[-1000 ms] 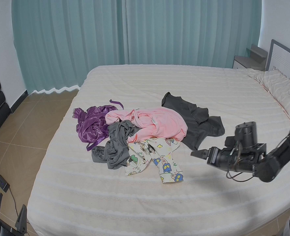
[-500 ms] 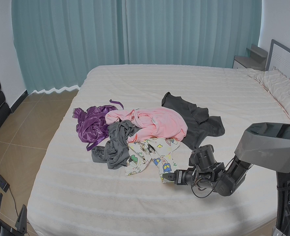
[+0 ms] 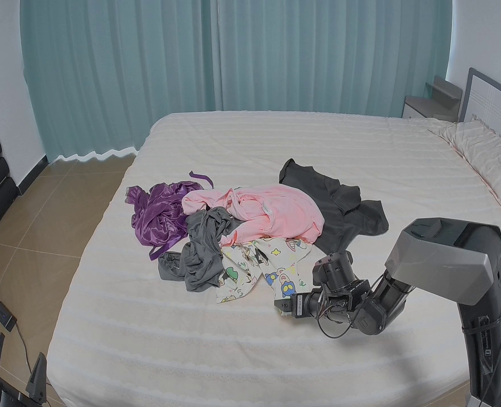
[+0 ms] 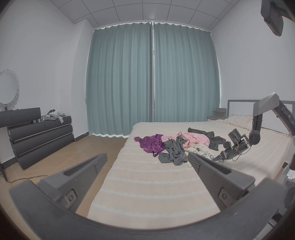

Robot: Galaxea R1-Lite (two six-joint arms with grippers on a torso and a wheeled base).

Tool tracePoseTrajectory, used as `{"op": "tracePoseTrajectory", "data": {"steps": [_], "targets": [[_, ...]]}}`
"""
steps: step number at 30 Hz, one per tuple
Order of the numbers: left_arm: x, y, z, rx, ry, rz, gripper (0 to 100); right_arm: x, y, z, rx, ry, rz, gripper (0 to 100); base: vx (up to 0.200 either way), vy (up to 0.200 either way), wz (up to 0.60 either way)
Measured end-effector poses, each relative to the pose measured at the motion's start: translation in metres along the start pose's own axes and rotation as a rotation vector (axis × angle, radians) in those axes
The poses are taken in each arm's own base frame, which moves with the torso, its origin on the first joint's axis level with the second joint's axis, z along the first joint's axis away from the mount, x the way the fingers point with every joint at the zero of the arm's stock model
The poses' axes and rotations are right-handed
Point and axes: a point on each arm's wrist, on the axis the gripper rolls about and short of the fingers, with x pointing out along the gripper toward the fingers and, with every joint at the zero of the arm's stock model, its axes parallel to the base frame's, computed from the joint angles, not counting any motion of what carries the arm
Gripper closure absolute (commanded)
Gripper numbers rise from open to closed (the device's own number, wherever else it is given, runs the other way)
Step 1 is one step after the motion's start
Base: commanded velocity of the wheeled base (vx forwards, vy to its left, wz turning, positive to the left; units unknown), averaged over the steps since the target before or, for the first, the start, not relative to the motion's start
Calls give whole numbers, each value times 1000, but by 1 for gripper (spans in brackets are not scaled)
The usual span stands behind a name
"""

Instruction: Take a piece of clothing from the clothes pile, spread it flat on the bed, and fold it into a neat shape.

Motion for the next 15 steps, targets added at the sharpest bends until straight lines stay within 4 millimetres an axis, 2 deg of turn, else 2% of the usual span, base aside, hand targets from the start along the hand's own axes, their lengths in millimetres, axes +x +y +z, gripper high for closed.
{"op": "tracePoseTrajectory", "data": {"steps": [8, 15], "targets": [[0, 0, 0, 0, 0, 0, 0, 13, 2, -1, -26, 2, -29, 100, 0, 0, 0], [0, 0, 0, 0, 0, 0, 0, 6, 3, 7, 3, -72, -2, 100, 0, 0, 0]]}}
